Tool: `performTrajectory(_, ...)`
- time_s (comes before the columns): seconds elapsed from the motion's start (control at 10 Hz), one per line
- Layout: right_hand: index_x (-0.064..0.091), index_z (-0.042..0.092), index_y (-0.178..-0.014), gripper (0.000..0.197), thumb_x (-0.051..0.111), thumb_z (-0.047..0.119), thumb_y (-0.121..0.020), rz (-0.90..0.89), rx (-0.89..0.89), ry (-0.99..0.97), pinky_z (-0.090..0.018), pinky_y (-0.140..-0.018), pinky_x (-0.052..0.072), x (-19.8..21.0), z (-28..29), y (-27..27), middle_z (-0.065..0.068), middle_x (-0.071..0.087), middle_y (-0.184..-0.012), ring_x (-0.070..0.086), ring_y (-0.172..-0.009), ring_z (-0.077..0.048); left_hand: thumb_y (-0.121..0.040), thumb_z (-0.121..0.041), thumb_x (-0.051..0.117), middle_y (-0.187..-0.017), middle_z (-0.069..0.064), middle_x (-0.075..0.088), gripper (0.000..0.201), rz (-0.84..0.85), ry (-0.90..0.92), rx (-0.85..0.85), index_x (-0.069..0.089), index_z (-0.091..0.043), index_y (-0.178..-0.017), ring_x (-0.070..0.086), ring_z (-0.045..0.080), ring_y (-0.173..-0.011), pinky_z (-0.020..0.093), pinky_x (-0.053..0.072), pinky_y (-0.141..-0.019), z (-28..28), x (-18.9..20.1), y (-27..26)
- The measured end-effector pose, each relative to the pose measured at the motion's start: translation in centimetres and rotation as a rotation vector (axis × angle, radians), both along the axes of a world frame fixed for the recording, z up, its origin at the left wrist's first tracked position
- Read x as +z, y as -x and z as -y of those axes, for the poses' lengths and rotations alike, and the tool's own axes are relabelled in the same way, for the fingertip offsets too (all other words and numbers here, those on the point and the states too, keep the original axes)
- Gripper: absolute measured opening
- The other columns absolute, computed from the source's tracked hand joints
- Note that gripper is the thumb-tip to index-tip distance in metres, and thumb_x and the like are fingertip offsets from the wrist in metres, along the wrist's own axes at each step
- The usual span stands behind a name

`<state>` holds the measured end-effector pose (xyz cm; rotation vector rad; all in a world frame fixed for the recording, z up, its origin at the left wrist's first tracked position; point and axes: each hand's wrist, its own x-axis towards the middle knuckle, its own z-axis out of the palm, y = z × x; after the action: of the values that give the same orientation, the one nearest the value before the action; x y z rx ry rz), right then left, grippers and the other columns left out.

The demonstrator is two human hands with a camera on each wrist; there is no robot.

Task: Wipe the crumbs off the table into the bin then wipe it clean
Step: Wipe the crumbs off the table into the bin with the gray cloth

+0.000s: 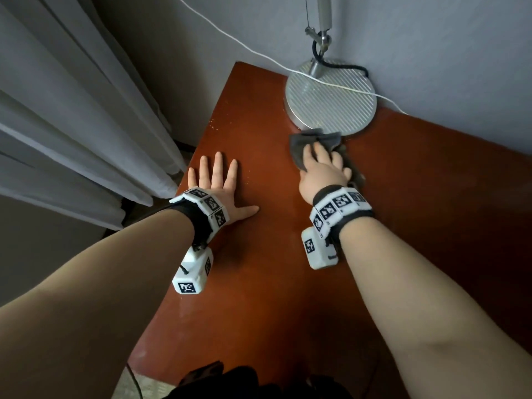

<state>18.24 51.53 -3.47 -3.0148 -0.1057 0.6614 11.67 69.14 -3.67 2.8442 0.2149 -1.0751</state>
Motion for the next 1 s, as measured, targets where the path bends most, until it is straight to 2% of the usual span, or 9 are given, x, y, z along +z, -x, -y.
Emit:
performTrajectory(0.2, 0.013, 0.031, -0.148, 0.056, 0.035, 0.021, -0.098, -0.058, 0.215, -0.048, -0.045, -0.111, 0.017, 0.8, -3.1, -3.7, 0.014, 0.005, -0.157, 0.008, -0.143, -0.023, -0.076, -0.077, 0.04, -0.148, 0.006, -0.037, 0.108, 0.015, 0.016, 0.002, -0.026, -0.025, -0.144, -0.031, 0.03, -0.137, 0.049, -0.015, -0.114, -0.1, -0.2, 0.1)
performTrajectory(0.3, 0.021, 0.031, -0.147, 0.05, 0.032, 0.02, -0.099, -0.117, 0.329, -0.114, -0.045, -0.113, 0.021, 1.9, -4.9, -3.9, 0.012, 0.015, -0.156, 0.017, -0.142, -0.023, -0.077, -0.076, 0.041, -0.148, 0.006, -0.037, 0.108, 0.016, 0.014, 0.011, -0.026, -0.025, -0.144, -0.031, 0.03, -0.137, 0.049, -0.015, -0.114, -0.2, -0.3, 0.1)
performTrajectory(0.4, 0.039, 0.018, -0.141, 0.044, 0.036, 0.011, -0.097, -0.273, 0.395, -0.183, -0.039, -0.104, 0.039, 4.0, -4.1, -2.0, -0.009, 0.047, -0.139, 0.048, -0.124, -0.028, -0.076, -0.076, 0.041, -0.149, 0.006, -0.036, 0.108, 0.016, 0.009, 0.006, -0.025, -0.024, -0.144, -0.03, 0.03, -0.138, 0.049, -0.013, -0.114, -0.1, -0.2, 0.1)
performTrajectory(0.5, 0.052, 0.012, -0.13, 0.039, 0.039, 0.006, -0.094, -0.203, 0.257, -0.204, -0.04, -0.1, 0.043, 4.7, 1.7, -0.6, -0.014, 0.056, -0.128, 0.055, -0.115, -0.032, -0.076, -0.077, 0.041, -0.149, 0.006, -0.035, 0.108, 0.014, 0.007, 0.005, -0.024, -0.025, -0.144, -0.029, 0.03, -0.138, 0.048, -0.013, -0.114, -0.1, 0.0, 0.1)
performTrajectory(0.6, 0.054, 0.016, -0.125, 0.038, 0.04, 0.01, -0.091, -0.015, -0.075, -0.016, -0.042, -0.098, 0.044, 4.7, 8.5, -1.7, -0.016, 0.056, -0.128, 0.052, -0.117, -0.036, -0.076, -0.078, 0.04, -0.149, 0.005, -0.036, 0.107, 0.013, 0.003, 0.005, -0.024, -0.026, -0.145, -0.029, 0.03, -0.138, 0.048, -0.013, -0.114, 0.0, 0.2, 0.1)
performTrajectory(0.7, 0.031, 0.02, -0.144, 0.049, 0.037, 0.016, -0.095, -0.053, -0.286, 0.16, -0.044, -0.105, 0.034, 3.6, 10.1, -3.7, -0.009, 0.033, -0.147, 0.033, -0.129, -0.037, -0.076, -0.078, 0.039, -0.149, 0.005, -0.035, 0.107, 0.013, -0.008, 0.005, -0.024, -0.026, -0.144, -0.028, 0.03, -0.139, 0.048, -0.013, -0.115, 0.0, 0.1, 0.0)
performTrajectory(0.8, 0.012, 0.024, -0.149, 0.061, 0.04, 0.024, -0.095, -0.055, -0.313, 0.164, -0.048, -0.11, 0.022, 1.5, 6.8, -4.0, 0.003, 0.006, -0.156, 0.017, -0.137, -0.031, -0.076, -0.078, 0.04, -0.149, 0.005, -0.035, 0.107, 0.006, -0.009, 0.009, -0.025, -0.026, -0.144, -0.029, 0.03, -0.139, 0.048, -0.013, -0.115, 0.0, 0.1, 0.1)
performTrajectory(0.9, 0.007, 0.023, -0.15, 0.069, 0.045, 0.022, -0.093, -0.032, -0.345, 0.141, -0.048, -0.11, 0.021, 0.9, 4.6, -3.5, 0.005, 0.002, -0.157, 0.01, -0.141, -0.026, -0.076, -0.078, 0.039, -0.149, 0.005, -0.035, 0.107, 0.002, -0.014, 0.007, -0.025, -0.026, -0.144, -0.029, 0.03, -0.139, 0.048, -0.012, -0.115, 0.1, 0.1, 0.1)
performTrajectory(1.0, 0.01, 0.019, -0.15, 0.071, 0.05, 0.024, -0.091, -0.005, -0.276, 0.151, -0.045, -0.108, 0.025, 0.7, 4.2, -2.6, 0.002, 0.007, -0.156, 0.013, -0.14, -0.025, -0.076, -0.078, 0.039, -0.149, 0.005, -0.035, 0.108, 0.001, -0.018, 0.005, -0.025, -0.026, -0.144, -0.029, 0.03, -0.139, 0.049, -0.012, -0.115, 0.1, 0.1, 0.1)
